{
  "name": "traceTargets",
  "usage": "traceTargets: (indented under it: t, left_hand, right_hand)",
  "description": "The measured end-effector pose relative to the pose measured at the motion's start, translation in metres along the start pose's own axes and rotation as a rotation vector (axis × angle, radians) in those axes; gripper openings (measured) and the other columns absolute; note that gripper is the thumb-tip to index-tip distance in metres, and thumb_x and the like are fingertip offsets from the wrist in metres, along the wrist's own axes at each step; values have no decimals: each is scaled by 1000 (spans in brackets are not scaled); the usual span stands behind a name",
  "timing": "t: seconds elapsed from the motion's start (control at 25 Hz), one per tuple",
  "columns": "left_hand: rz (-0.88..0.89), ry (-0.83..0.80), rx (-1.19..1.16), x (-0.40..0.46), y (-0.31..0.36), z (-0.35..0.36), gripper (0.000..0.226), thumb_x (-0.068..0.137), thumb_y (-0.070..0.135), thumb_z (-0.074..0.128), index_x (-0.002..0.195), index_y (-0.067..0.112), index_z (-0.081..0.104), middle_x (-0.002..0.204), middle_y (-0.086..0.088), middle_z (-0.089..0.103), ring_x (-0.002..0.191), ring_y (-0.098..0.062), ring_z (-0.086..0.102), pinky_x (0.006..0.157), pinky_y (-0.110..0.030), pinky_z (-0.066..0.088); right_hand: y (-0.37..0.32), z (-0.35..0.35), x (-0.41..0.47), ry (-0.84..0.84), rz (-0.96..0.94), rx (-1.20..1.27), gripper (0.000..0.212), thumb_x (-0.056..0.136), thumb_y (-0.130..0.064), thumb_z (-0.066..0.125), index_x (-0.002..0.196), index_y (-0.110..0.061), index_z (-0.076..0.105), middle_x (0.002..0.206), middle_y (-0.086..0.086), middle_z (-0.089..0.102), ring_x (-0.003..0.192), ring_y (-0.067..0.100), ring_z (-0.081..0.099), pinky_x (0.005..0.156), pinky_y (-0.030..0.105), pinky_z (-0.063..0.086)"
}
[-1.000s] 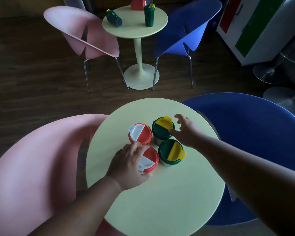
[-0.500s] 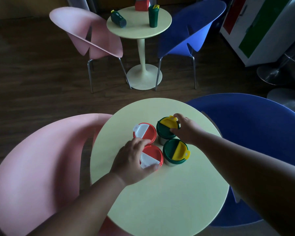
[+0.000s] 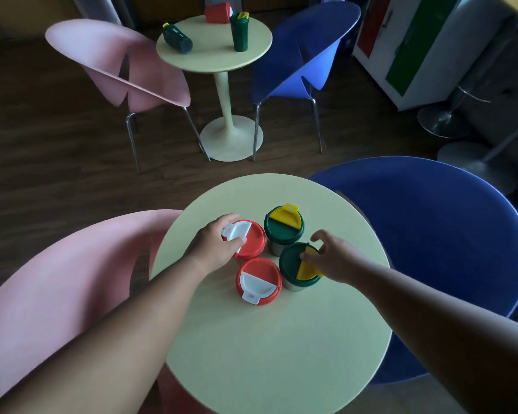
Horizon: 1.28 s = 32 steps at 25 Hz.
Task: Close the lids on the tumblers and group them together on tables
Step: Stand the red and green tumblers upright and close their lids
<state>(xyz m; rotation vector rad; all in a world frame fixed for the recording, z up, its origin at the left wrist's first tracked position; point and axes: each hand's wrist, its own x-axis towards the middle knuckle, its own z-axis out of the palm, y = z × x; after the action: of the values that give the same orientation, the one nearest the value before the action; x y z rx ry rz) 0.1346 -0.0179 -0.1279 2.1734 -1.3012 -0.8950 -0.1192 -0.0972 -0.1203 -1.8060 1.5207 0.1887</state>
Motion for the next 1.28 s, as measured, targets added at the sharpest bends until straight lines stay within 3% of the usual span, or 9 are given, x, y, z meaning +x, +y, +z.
traceTargets:
  t: [0.16, 0.32, 0.56, 0.8, 1.04, 1.2, 1.28]
  left_hand:
    - [32, -37, 37, 7, -4, -5, 54, 85, 33, 71, 137, 36, 55, 137, 5, 59, 118, -18, 57, 93, -25, 43]
    - [105, -58, 84, 11, -3, -12, 55, 83, 34, 73, 136, 33, 57, 134, 3, 63, 118, -19, 58, 93, -26, 45]
    - [162, -79, 98, 15, -2, -15, 52, 84, 34, 74, 133, 32, 61, 132, 2, 64, 119, -20, 57, 91, -24, 44]
    - [155, -101, 101, 20, -2, -14, 52, 83, 32, 75, 133, 32, 61, 131, 2, 64, 118, -19, 58, 90, -23, 43]
    - [171, -113, 170, 26, -3, -11, 53, 81, 41, 74, 130, 29, 58, 126, 0, 61, 115, -22, 56, 93, -31, 45]
    - [370, 24, 293, 40, 17, -4, 59, 80, 48, 74, 131, 23, 56, 129, -4, 55, 124, -28, 49, 100, -39, 43]
    - [484, -93, 315, 51, 39, 0, 67, 79, 47, 75, 138, 26, 51, 139, -1, 50, 131, -25, 45, 106, -40, 40]
  right_hand:
    - [-2, 11, -11, 36, 64, 112, 38, 89, -45, 60, 126, -38, 53, 100, 4, 64, 75, 20, 66, 63, 33, 58]
    - [-8, 18, -16, 115, 102, 130, 38, 89, -40, 58, 127, -37, 55, 102, 4, 63, 71, 17, 63, 60, 28, 54]
    - [-11, 24, -23, 176, 140, 181, 43, 89, -37, 59, 131, -37, 55, 112, 3, 61, 85, 21, 63, 69, 28, 54]
    - [-12, 23, -24, 174, 134, 189, 43, 89, -37, 56, 132, -36, 54, 119, 3, 62, 89, 22, 63, 64, 27, 52]
    - [-12, 23, -23, 164, 144, 208, 44, 89, -38, 56, 133, -38, 52, 123, 4, 61, 89, 21, 62, 66, 28, 54]
    - [-9, 25, -22, 170, 156, 210, 47, 91, -42, 57, 136, -36, 50, 130, 6, 59, 89, 21, 59, 66, 27, 50]
    - [-8, 24, -21, 173, 159, 205, 48, 91, -44, 58, 137, -34, 50, 130, 6, 59, 90, 21, 58, 68, 27, 50]
